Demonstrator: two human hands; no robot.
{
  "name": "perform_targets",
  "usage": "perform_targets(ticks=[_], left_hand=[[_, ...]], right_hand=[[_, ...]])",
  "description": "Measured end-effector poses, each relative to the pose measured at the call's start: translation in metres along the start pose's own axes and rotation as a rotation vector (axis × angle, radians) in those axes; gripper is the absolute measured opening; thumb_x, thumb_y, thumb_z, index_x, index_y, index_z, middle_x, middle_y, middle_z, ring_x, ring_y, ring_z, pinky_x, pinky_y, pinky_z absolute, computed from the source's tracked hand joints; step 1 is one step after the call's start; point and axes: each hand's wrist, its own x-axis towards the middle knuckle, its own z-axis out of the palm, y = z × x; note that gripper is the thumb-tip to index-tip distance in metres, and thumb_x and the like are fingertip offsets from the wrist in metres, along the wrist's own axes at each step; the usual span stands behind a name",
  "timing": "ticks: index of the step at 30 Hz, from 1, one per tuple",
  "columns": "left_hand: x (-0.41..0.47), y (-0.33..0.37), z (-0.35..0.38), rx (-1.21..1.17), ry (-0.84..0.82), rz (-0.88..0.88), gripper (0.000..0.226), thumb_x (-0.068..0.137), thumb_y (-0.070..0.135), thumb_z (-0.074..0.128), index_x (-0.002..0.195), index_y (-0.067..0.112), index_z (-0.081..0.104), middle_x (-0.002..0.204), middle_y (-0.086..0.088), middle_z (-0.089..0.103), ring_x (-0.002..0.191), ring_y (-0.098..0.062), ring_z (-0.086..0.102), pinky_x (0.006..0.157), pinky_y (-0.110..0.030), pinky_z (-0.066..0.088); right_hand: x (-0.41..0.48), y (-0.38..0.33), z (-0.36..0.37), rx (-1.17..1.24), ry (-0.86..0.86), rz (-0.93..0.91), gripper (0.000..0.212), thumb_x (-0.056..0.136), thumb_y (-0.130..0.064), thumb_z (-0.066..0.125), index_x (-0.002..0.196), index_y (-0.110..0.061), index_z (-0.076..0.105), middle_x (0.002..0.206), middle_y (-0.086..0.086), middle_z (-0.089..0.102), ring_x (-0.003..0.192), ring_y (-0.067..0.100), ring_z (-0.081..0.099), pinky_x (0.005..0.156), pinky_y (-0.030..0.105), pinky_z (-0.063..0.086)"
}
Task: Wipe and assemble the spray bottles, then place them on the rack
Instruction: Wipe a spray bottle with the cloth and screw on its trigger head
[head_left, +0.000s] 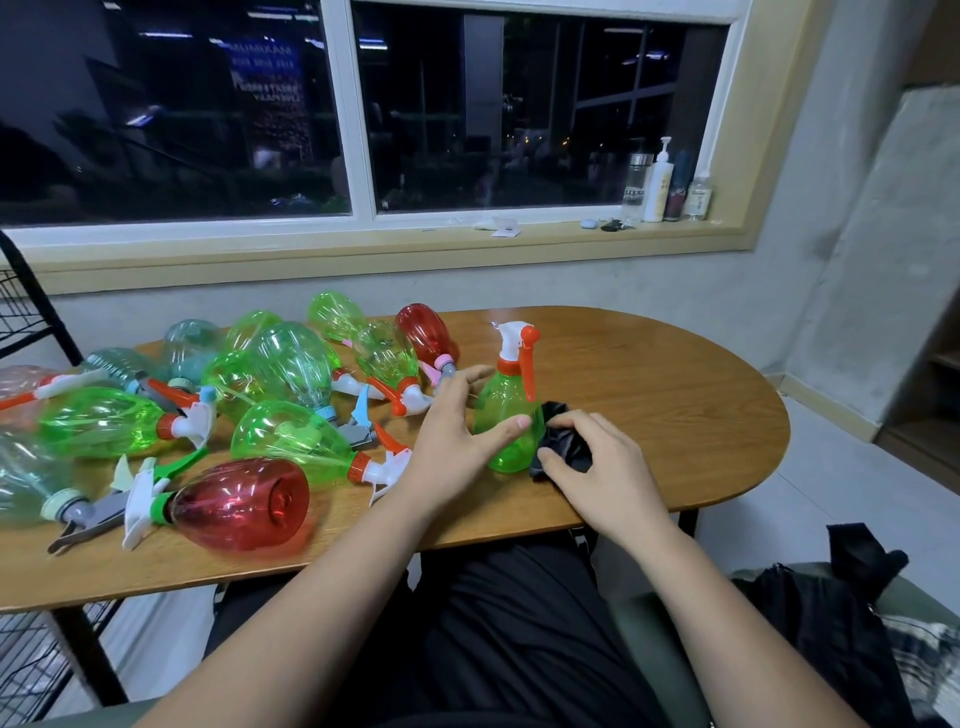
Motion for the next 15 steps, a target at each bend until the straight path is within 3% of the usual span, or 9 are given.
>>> perform_targets(ticks=[4, 6, 8, 11, 13, 15], left_hand=[[0.000, 0.003, 0.000, 0.013, -0.037, -0.053, 0.069, 0.084, 0.060, 0.082, 0.142, 0.044, 0.048, 0.135, 0.030, 0.051, 0.124, 0.007, 0.048, 0.097, -0.014, 0.038], [-0.001, 0.004, 0.001, 0.000, -0.034, -0.081, 0.063, 0.083, 0.059, 0.083, 0.135, 0.047, 0.048, 0.124, 0.038, 0.052, 0.116, 0.018, 0.048, 0.090, -0.007, 0.036], [-0.001, 0.006, 0.000, -0.027, -0.001, -0.095, 0.061, 0.083, 0.060, 0.082, 0.132, 0.045, 0.049, 0.123, 0.035, 0.054, 0.115, 0.016, 0.050, 0.087, -0.007, 0.037], [0.004, 0.007, -0.001, -0.094, 0.093, -0.136, 0.063, 0.084, 0.066, 0.077, 0.134, 0.040, 0.048, 0.127, 0.025, 0.058, 0.117, 0.005, 0.055, 0.094, -0.022, 0.045], [0.007, 0.008, -0.001, -0.156, 0.142, -0.149, 0.069, 0.081, 0.076, 0.075, 0.134, 0.040, 0.049, 0.126, 0.017, 0.066, 0.119, -0.005, 0.063, 0.101, -0.038, 0.054], [0.008, 0.011, -0.001, -0.219, 0.163, -0.171, 0.076, 0.077, 0.082, 0.074, 0.134, 0.039, 0.049, 0.122, 0.019, 0.069, 0.118, -0.013, 0.068, 0.097, -0.047, 0.059]], right_hand=[[0.002, 0.001, -0.005, 0.054, -0.017, 0.045, 0.035, 0.082, -0.028, 0.085, 0.110, -0.040, 0.066, 0.111, -0.023, 0.067, 0.100, -0.003, 0.062, 0.083, 0.019, 0.049], [0.005, 0.003, -0.006, 0.095, 0.002, 0.097, 0.034, 0.081, -0.022, 0.086, 0.103, -0.040, 0.067, 0.103, -0.021, 0.070, 0.087, 0.000, 0.065, 0.075, 0.023, 0.053], [0.005, 0.006, -0.006, 0.158, 0.019, 0.155, 0.035, 0.080, -0.019, 0.087, 0.099, -0.040, 0.067, 0.094, -0.017, 0.073, 0.073, 0.005, 0.066, 0.070, 0.033, 0.058], [0.004, 0.009, -0.008, 0.281, 0.028, 0.176, 0.034, 0.080, -0.017, 0.089, 0.098, -0.038, 0.069, 0.087, -0.012, 0.076, 0.070, 0.006, 0.067, 0.070, 0.033, 0.059], [0.002, 0.009, -0.011, 0.405, 0.013, 0.158, 0.033, 0.082, -0.011, 0.089, 0.098, -0.034, 0.070, 0.092, -0.009, 0.078, 0.079, 0.006, 0.070, 0.076, 0.030, 0.058], [0.000, 0.009, -0.012, 0.510, 0.014, 0.142, 0.033, 0.083, -0.006, 0.088, 0.099, -0.028, 0.070, 0.098, -0.006, 0.080, 0.091, 0.011, 0.076, 0.085, 0.034, 0.061]])
